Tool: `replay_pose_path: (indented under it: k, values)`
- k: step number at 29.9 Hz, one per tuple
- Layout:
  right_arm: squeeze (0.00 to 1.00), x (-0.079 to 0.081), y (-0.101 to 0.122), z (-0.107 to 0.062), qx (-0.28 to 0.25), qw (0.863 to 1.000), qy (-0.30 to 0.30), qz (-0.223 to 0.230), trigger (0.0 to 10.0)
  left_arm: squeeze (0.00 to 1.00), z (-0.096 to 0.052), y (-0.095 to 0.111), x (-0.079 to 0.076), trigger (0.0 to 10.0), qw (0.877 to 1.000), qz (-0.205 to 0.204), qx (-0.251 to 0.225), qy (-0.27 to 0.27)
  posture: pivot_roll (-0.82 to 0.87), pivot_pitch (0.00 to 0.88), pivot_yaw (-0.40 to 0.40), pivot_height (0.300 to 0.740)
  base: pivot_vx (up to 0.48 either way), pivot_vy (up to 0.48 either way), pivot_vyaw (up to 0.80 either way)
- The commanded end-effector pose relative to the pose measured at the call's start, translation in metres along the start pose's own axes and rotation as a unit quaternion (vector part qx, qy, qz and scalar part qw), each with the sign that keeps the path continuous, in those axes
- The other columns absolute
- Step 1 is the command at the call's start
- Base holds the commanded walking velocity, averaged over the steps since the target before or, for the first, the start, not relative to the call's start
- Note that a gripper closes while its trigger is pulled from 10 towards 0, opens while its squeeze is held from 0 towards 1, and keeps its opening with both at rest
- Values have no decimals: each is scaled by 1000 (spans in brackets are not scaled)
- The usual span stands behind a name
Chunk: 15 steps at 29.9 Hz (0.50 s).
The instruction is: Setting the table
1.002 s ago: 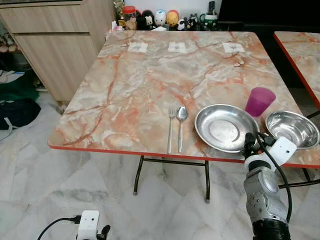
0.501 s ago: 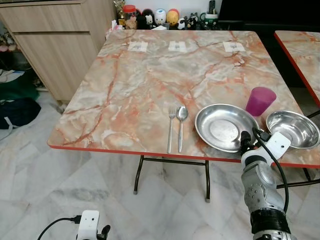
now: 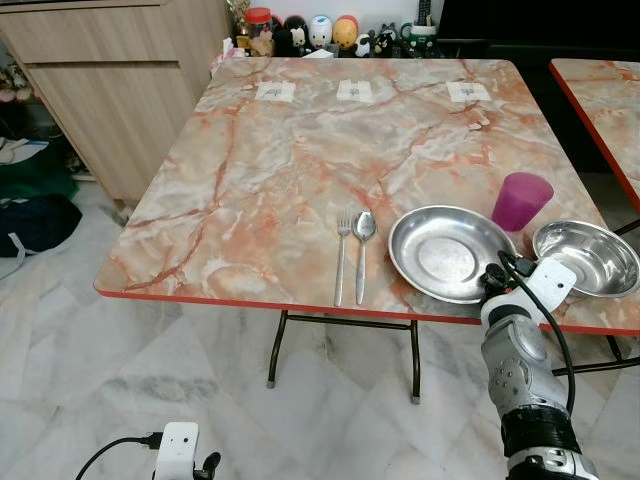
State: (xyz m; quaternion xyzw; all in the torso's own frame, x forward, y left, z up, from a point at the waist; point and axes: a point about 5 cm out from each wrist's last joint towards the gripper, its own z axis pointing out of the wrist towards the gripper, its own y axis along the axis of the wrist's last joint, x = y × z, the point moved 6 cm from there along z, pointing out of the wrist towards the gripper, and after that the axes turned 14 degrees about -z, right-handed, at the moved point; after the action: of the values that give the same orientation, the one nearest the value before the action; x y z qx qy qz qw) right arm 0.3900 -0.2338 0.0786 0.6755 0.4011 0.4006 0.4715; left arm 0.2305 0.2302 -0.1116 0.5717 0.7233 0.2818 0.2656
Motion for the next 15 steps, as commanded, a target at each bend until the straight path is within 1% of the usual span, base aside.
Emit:
replay_pose_path:
  k: [1, 6, 8, 9, 10, 13, 14, 15]
  values:
    - [0, -1, -9, 0, 17, 1000, -4, -4, 0, 0, -3, -12, 6, 10000, 1000, 8, 21, 4, -91, 129, 36, 740, 0, 0, 0]
    - [0, -1, -1, 0, -10, 1000, -11, 1, 0, 0, -3, -11, 6, 10000, 1000, 13, 21, 3, -88, 129, 35, 740, 0, 0, 0]
    - [0, 1, 12, -3, -49, 999, -10, 4, 0, 0, -3, -11, 6, 10000, 1000, 16, 20, 3, -90, 129, 37, 740, 0, 0, 0]
    - [0, 2, 15, -4, -57, 998, -8, 4, 0, 0, -3, -11, 6, 10000, 1000, 16, 20, 2, -90, 129, 37, 740, 0, 0, 0]
    - [0, 7, 22, -6, -78, 997, 1, 9, 0, 0, -3, -10, 5, 10000, 1000, 19, 19, 1, -91, 129, 38, 740, 0, 0, 0]
    - [0, 14, 32, -10, -109, 993, 15, 31, 0, 0, -2, -10, 3, 10000, 1000, 23, 18, -1, -90, 130, 38, 740, 0, 0, 0]
    - [0, 20, 43, -15, -139, 989, 28, 42, 0, 0, -2, -10, 2, 10000, 1000, 25, 17, -3, -91, 130, 39, 740, 0, 0, 0]
    - [0, 20, 43, -15, -139, 989, 28, 42, 0, 0, -2, -10, 2, 10000, 1000, 25, 17, -3, -91, 130, 39, 740, 0, 0, 0]
